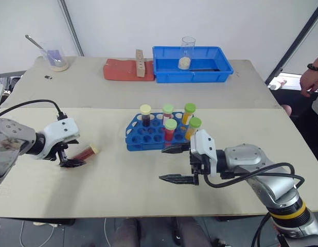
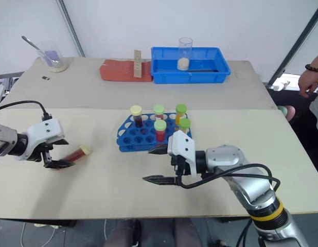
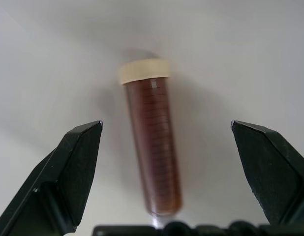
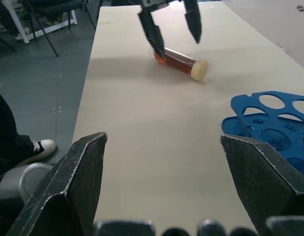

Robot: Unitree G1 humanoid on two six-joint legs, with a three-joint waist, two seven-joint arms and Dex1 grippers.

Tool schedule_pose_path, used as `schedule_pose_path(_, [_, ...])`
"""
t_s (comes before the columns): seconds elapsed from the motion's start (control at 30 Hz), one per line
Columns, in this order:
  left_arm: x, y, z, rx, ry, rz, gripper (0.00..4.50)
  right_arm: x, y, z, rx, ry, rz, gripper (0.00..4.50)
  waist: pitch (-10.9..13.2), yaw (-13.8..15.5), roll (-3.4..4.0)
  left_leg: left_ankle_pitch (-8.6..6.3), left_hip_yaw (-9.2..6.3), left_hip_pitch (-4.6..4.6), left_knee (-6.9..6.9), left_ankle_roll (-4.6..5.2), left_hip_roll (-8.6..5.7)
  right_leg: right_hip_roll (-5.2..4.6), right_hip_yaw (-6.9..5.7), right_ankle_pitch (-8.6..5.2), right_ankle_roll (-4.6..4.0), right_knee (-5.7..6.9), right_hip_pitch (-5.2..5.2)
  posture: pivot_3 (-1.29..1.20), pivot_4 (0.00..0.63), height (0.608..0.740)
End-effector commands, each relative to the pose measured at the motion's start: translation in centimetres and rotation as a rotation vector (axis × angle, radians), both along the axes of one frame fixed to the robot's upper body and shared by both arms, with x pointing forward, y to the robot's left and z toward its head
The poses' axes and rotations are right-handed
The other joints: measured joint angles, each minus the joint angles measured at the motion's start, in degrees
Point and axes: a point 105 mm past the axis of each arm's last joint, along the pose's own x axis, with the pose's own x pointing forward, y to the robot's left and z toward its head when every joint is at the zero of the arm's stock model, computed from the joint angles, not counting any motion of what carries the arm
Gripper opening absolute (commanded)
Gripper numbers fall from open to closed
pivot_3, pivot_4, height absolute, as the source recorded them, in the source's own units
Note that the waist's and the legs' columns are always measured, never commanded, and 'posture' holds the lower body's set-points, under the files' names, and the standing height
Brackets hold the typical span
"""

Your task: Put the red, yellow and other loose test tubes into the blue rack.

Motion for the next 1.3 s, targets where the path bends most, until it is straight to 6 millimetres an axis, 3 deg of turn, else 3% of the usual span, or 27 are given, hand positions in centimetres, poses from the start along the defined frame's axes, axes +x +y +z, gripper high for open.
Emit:
schedule_pose_path(0.03, [0.8,0.7,-0.3,0.048,0.005,-0.001,4.5,-0.2,0.4,0.8,0.025,-0.028,-0.014,4.08,-0.01,0.04,-0.02,0.0,0.0,0.0,0.01,0.0,0.0,0.01,0.0,0.0,0.0,0.0,0.0,0.0,0.15,0.74])
schedule_pose_path(0.33, [2.3,0.1,-1.7,0.04,0.048,-0.019,4.5,0.5,0.0,2.5,0.09,-0.056,-0.095,4.08,0.0,0.18,-0.04,0.01,-0.02,-0.02,0.2,0.0,0.0,0.0,0.01,0.04,0.04,0.06,0.05,0.0,0.15,0.74])
schedule_pose_path(0.43, [2.6,-0.3,-2.2,0.039,0.056,-0.03,3.65,0.3,-0.1,2.6,0.094,-0.038,-0.094,4.11,-0.01,0.17,-0.05,0.01,-0.04,-0.06,0.26,0.0,0.0,0.0,0.01,0.11,0.16,0.06,0.05,0.0,0.15,0.74])
schedule_pose_path(0.6, [2.5,-0.4,-2.8,0.059,0.083,-0.057,1.12,0.0,-0.3,2.7,0.095,-0.012,-0.092,4.11,-0.01,0.17,-0.04,0.01,-0.08,-0.01,0.32,0.01,0.01,0.01,0.01,0.31,0.45,0.14,0.07,0.0,0.15,0.74])
schedule_pose_path(0.63, [2.5,-0.3,-2.8,0.063,0.083,-0.06,0.89,0.0,-0.3,2.8,0.094,-0.014,-0.092,4.11,-0.01,0.17,-0.04,0.01,-0.08,-0.02,0.37,0.01,0.01,0.01,0.01,0.32,0.45,0.17,0.07,0.0,0.15,0.74])
schedule_pose_path(0.83, [2.4,-0.2,-2.5,0.067,0.058,-0.079,0.88,0.5,-0.4,3.7,0.105,-0.055,-0.099,4.11,-0.01,0.05,-0.04,0.01,-0.06,-0.04,0.64,0.01,0.03,0.01,0.02,0.26,0.18,0.17,0.13,0.0,0.15,0.74])
schedule_pose_path(0.97, [2.5,-0.2,-1.2,0.044,-0.001,-0.091,0.88,0.8,-0.5,4.3,0.125,-0.08,-0.101,4.11,-0.01,0.11,-0.04,0.01,-0.07,-0.04,0.62,0.01,0.05,0.02,0.02,0.26,0.17,0.18,0.12,0.0,0.15,0.74])
schedule_pose_path(1.13, [2.6,-1.2,3.2,-0.144,-0.105,-0.095,0.88,0.3,-1.4,4.7,0.131,-0.115,-0.116,4.11,-0.01,0.14,-0.05,0.01,-0.09,-0.23,0.63,0.01,0.04,0.01,0.01,0.46,0.51,0.08,0.06,0.0,0.15,0.74])
schedule_pose_path(1.3, [1.1,-6.2,8.1,-0.57,-0.161,-0.256,0.88,-0.4,-2.4,5.3,0.15,-0.18,-0.14,4.11,0.0,0.41,-0.05,0.01,-0.1,-0.29,0.66,0.01,0.0,-0.04,0.01,0.48,0.6,0.02,0.08,0.0,0.15,0.74])
